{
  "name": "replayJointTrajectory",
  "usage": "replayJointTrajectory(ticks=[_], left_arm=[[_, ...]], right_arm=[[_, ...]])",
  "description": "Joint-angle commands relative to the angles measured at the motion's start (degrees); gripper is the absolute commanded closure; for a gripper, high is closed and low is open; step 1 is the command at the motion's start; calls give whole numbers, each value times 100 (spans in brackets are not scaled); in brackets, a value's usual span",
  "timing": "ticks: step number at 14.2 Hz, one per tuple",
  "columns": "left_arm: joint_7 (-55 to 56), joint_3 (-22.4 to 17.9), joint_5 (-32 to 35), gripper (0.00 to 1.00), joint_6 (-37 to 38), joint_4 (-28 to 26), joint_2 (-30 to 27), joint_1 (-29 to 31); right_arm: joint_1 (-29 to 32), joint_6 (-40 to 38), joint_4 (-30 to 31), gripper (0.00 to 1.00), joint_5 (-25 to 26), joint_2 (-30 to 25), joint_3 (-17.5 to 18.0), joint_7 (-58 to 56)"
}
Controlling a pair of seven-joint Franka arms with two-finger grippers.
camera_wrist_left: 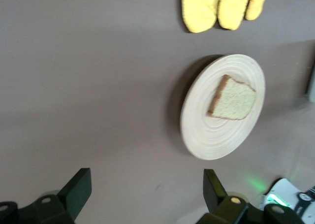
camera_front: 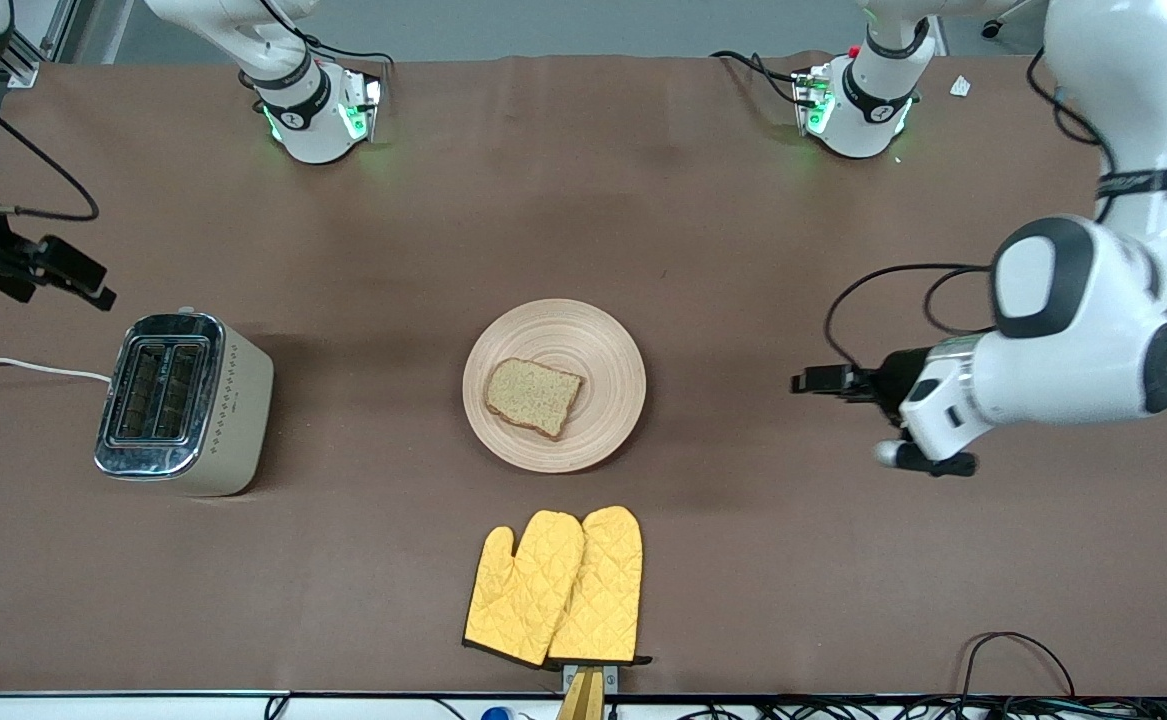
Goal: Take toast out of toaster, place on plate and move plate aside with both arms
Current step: 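Reach the left gripper to the plate rim and grasp it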
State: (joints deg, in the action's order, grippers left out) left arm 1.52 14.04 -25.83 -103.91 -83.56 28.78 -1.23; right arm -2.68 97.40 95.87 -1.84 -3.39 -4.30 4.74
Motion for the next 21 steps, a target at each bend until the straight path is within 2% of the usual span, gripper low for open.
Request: replayJointTrajectory(ticks=[1, 5, 9, 10, 12, 17, 21], left_arm=[[-151, 396, -202, 0, -523, 112, 469, 9], [-160, 1012, -211, 3, -1358, 112, 1172, 9], [-283, 1399, -386, 18, -1824, 103, 1788, 0], [-370, 1426, -561, 22, -1965, 25, 1885, -52], [-677, 1426, -721, 25, -2369, -195, 2017, -140], [-872, 1435, -730, 35, -2450, -257, 2360, -210], [-1327, 1426, -1212, 50, -2476, -319, 2500, -325]], right_arm=[[232, -2, 319, 0, 88, -433, 96, -368], [233, -151, 310, 0, 140, -496, 96, -395], [241, -405, -13, 0, 290, -426, 114, -368], [242, -467, -172, 0, 290, -364, 105, -377], [198, -459, -226, 0, 281, -338, 122, -342], [207, -485, -235, 0, 290, -338, 131, -395], [215, -608, -226, 0, 290, -346, 122, -395]])
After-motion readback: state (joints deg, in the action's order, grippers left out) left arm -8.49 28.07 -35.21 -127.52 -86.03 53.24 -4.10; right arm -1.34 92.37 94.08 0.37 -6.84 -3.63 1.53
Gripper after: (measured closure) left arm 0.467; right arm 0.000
